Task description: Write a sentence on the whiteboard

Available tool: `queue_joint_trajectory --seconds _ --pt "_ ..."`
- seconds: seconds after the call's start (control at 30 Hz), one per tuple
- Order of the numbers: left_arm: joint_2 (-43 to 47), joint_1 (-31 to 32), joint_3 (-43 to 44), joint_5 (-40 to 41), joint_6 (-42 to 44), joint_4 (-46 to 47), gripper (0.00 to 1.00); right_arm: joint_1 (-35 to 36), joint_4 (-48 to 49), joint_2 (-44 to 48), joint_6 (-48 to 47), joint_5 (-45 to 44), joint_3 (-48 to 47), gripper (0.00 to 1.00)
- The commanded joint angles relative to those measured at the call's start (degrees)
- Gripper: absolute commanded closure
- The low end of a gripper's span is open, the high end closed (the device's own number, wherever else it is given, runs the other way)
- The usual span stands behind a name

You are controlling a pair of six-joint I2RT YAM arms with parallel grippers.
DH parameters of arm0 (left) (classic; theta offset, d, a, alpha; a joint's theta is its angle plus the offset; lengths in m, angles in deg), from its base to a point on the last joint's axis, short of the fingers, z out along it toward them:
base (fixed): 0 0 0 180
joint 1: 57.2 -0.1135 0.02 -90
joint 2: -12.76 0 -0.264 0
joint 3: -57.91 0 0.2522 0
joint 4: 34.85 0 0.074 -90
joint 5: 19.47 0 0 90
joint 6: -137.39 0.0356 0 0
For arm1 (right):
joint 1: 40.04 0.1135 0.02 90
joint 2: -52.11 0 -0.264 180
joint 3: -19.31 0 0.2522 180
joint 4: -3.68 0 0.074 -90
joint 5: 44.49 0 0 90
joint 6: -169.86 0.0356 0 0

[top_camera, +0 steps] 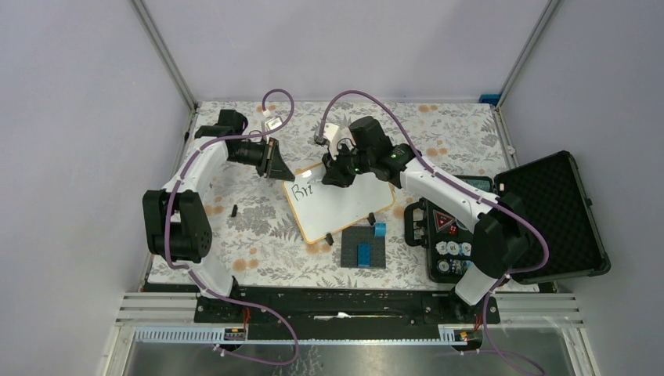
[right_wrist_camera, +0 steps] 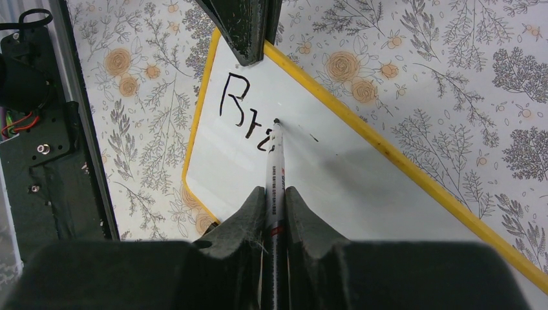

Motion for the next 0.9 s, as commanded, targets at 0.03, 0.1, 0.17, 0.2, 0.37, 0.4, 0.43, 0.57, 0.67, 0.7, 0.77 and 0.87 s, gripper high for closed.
queue_joint_trajectory --seconds 0.03,0.1,0.17,0.2,0.37,0.4,0.43,0.57,0.67,0.7,0.77,0.87 --pt "1.87 0.97 -0.62 -0.14 0.89 0.03 1.0 0.1 0.4 -0.39 -0.72 -1.65 -2.0 1.0" --pt "1.95 0.97 -0.72 0.01 0.89 0.08 1.0 0.1 0.39 -0.22 -0.83 -1.72 -1.79 1.0" --pt "1.97 0.97 -0.82 0.15 0.88 0.09 1.0 0.14 0.38 -0.07 -0.82 -1.73 -1.58 1.0" --pt "2.01 0.97 -0.85 0.22 0.89 0.02 1.0 0.15 0.26 0.14 -0.84 -1.5 -1.48 1.0" --pt "2.0 0.97 -0.74 0.38 0.89 0.01 1.0 0.63 -1.01 2.12 0.08 1.54 -1.62 1.0" --pt "1.96 0.97 -0.71 0.38 0.9 0.02 1.0 0.76 -1.08 2.81 0.36 2.32 -1.58 1.0" --pt "2.01 0.97 -0.72 0.45 0.89 0.07 1.0 0.74 -1.07 3.63 0.79 3.05 -1.48 1.0" --pt "1.85 0.97 -0.71 0.47 0.97 0.05 1.0 0.77 -2.09 5.73 1.89 4.57 -1.4 1.0" --pt "1.96 0.97 -0.67 0.67 0.97 0.02 1.0 0.43 -2.27 6.69 1.61 3.84 -0.26 1.0" --pt "2.05 0.97 -0.69 0.73 0.98 0.03 1.0 0.05 -2.23 6.95 1.6 3.89 0.23 1.0" --pt "2.19 0.97 -0.86 0.81 1.02 0.06 1.0 -1.09 -2.19 7.39 1.64 4.15 1.22 1.0" --pt "2.4 0.97 -1.04 1.08 1.1 0.07 1.0 -2.62 -2.16 8.18 1.44 4.44 2.46 1.0"
